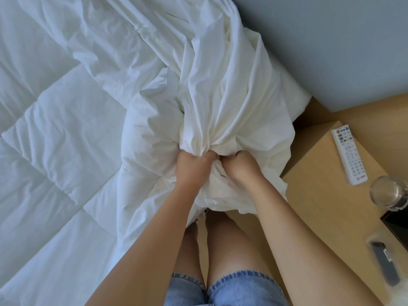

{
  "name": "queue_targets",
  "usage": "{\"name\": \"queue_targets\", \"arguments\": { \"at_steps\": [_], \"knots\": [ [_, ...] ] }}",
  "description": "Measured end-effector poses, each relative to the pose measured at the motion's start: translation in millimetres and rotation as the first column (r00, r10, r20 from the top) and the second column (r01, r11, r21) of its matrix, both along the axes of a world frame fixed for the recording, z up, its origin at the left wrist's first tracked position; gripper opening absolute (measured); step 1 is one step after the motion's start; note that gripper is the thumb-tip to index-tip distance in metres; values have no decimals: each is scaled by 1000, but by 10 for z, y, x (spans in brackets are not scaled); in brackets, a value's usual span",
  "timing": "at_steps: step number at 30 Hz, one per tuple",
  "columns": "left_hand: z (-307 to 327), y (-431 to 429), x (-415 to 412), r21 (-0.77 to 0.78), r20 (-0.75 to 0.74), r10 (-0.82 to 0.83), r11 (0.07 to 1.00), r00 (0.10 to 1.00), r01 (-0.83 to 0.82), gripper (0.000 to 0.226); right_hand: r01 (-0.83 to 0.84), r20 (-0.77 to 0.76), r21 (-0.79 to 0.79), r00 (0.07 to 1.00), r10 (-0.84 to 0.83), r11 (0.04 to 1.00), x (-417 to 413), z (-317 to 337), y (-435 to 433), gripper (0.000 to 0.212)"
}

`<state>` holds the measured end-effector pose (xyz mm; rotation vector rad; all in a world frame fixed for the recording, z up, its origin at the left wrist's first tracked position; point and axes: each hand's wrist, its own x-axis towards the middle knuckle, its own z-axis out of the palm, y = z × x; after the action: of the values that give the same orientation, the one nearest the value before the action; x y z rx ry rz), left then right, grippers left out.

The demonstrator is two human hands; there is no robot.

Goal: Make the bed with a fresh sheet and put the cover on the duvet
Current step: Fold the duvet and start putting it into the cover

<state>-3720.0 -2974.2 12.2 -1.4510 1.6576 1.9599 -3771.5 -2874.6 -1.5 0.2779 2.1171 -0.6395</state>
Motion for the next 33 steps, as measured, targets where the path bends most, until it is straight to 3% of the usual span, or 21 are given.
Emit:
{"name": "queue_targets", "arguments": {
  "at_steps": [3, 10, 13, 17, 21, 25, 28, 31, 33],
  "knots": [
    [-8, -38, 12, 34, -7, 5, 999, 1000, -5, 37, 117, 70, -182, 992, -106, 976, 20, 36, 17, 29],
    [54, -72, 9, 47, -5, 2, 999, 1000, -1, 40, -18, 15, -172, 1000, 21, 985, 49, 28, 5, 33],
    [137, -66, -97, -16, -37, -34, 999, 999, 33, 37, 161, -14, -331, 984, -175, 930, -47, 191, 91, 31],
    [471, -49, -538, -180, 27, -316, 932, 948, 315, 33, 460, -25, -483, 843, -537, 745, -547, 685, 343, 22],
    [726, -456, -379, -276, 176, -300, 899, 937, 340, 49, 526, 49, -589, 781, -623, 614, -642, 1055, 788, 13],
    [643, -694, 381, -331, 357, -156, 901, 921, 281, 36, 443, 29, -569, 853, -521, 693, -191, 993, 1121, 24],
    [381, -389, 715, -361, 412, -142, 881, 900, 305, 62, 478, 74, -518, 851, -519, 710, 84, 834, 1158, 19],
    [231, 30, 781, -249, 282, -73, 957, 957, 147, 91, 458, 64, -452, 873, -484, 766, 94, 706, 1219, 13],
    [222, 224, 834, -150, 121, 56, 988, 991, -38, 90, 466, 92, -454, 873, -480, 760, 10, 669, 1229, 15]
  ]
}}
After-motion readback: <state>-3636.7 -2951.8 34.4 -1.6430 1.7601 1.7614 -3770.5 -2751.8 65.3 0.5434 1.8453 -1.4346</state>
